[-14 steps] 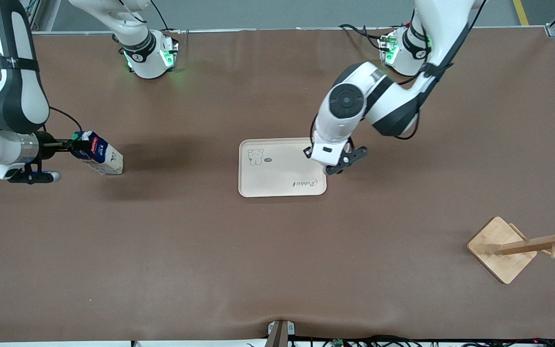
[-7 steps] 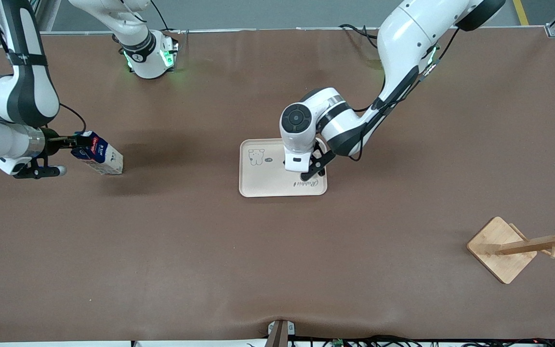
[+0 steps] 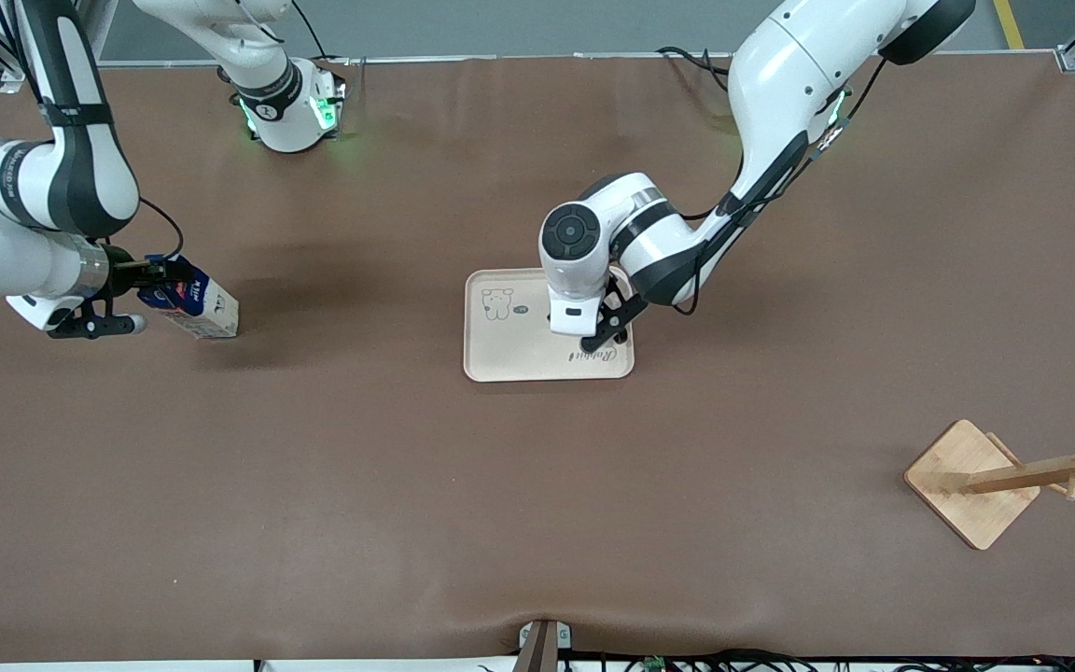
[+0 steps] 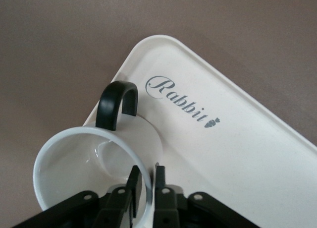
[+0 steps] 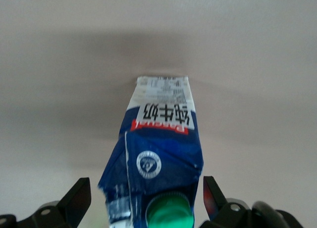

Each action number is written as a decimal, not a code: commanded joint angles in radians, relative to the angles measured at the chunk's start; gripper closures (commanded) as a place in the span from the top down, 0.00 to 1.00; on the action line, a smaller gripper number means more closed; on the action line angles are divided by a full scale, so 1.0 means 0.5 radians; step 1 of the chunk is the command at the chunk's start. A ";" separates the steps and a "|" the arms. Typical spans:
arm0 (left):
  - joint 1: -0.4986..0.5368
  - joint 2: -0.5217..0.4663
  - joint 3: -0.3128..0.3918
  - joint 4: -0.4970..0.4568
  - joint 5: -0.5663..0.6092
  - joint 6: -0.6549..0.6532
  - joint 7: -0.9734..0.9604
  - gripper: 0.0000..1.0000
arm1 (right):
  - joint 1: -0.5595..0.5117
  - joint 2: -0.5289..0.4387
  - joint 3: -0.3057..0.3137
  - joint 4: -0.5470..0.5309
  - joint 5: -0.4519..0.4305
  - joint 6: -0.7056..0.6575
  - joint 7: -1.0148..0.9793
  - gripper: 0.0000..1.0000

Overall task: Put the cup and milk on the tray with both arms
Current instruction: 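Lower the mug onto the tray with the left gripper and release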

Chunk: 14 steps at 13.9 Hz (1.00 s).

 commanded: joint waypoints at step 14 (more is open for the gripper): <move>0.501 -0.554 -0.005 0.164 0.036 -0.263 0.671 1.00 | 0.481 -0.021 0.018 0.903 -0.050 -0.948 0.321 0.00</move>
